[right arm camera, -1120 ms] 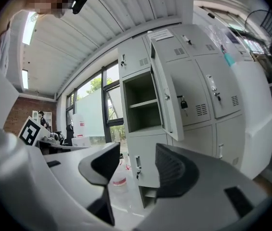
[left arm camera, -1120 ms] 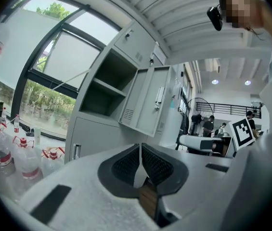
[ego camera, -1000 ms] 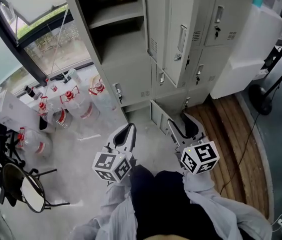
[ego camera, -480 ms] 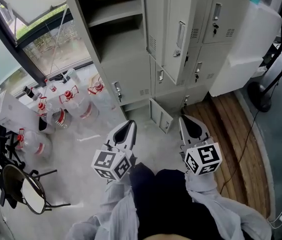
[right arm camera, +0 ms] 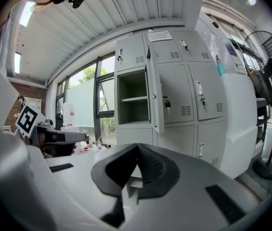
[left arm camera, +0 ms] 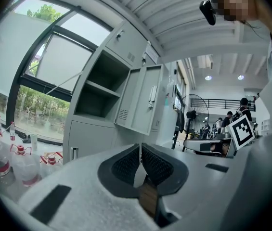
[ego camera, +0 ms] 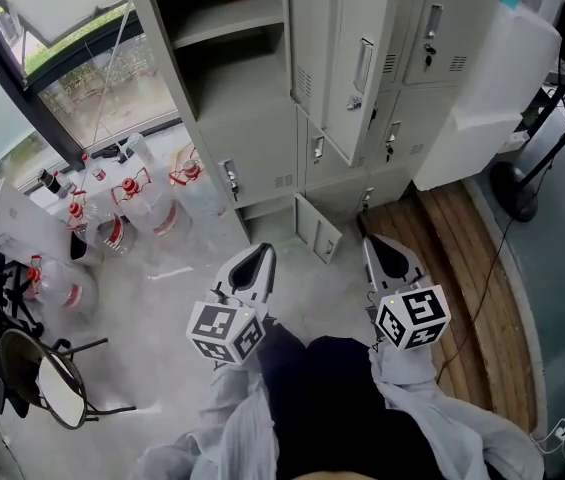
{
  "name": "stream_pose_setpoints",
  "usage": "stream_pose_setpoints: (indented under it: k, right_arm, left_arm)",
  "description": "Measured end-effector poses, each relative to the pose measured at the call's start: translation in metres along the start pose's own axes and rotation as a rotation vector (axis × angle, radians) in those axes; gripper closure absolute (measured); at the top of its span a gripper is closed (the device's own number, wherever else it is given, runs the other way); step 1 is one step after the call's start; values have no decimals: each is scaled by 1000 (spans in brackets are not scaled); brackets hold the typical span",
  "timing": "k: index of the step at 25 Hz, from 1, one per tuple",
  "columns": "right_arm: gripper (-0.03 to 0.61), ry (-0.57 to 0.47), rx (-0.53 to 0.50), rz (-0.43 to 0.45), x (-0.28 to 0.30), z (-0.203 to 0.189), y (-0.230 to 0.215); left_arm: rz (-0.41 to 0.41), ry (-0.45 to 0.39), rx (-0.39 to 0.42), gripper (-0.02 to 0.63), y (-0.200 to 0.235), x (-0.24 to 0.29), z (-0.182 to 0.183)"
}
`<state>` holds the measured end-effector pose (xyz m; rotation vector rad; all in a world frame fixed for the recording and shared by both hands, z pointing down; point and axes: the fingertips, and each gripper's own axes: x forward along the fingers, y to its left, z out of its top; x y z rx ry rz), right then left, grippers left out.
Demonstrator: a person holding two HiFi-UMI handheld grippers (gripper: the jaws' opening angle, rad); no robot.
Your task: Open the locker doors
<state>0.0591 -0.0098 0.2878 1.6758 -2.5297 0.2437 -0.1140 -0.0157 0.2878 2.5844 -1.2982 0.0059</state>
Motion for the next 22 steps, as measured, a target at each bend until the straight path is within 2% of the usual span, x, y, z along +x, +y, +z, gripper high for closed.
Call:
stream_pose_setpoints:
  k: [12, 22]
  right_arm:
    - [580, 20, -30, 38, 1, -7, 17]
    - [578, 27, -25, 34, -3, -12, 21]
  left_arm:
    - [21, 11, -4, 595, 1, -17, -9]
    - [18, 35, -6, 595, 2, -22, -16]
